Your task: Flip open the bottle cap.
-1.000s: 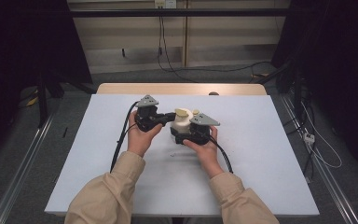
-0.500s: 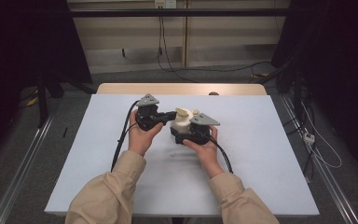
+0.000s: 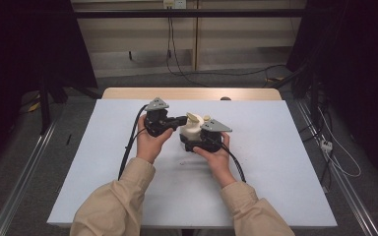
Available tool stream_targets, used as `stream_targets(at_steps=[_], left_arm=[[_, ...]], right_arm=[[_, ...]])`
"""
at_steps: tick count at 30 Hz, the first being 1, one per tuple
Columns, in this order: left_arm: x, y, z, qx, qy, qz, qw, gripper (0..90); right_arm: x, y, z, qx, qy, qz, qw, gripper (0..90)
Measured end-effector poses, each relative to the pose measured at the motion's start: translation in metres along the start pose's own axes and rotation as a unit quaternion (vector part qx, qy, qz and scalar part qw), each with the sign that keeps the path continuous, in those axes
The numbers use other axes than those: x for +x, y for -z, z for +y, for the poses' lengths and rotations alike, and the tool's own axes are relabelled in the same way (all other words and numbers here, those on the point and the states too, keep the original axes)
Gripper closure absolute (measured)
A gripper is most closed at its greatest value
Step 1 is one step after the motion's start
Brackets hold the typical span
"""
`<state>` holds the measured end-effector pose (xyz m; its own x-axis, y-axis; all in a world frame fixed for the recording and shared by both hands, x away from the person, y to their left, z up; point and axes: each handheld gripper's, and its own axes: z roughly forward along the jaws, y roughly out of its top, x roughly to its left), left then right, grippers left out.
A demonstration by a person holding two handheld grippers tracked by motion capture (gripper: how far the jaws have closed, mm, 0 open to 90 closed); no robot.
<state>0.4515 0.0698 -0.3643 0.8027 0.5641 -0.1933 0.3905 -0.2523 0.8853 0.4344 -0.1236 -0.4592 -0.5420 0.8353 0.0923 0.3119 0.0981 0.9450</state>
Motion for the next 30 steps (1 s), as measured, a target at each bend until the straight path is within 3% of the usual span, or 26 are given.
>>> stream_targets(at_steps=[30], left_arm=[[-0.005,-0.0087,0.0055,-0.004,-0.006,-0.001,1.0,90.0]], right_arm=[[-0.0001,-0.0001,0.0003,0.0,0.001,0.0,1.0,5.5]])
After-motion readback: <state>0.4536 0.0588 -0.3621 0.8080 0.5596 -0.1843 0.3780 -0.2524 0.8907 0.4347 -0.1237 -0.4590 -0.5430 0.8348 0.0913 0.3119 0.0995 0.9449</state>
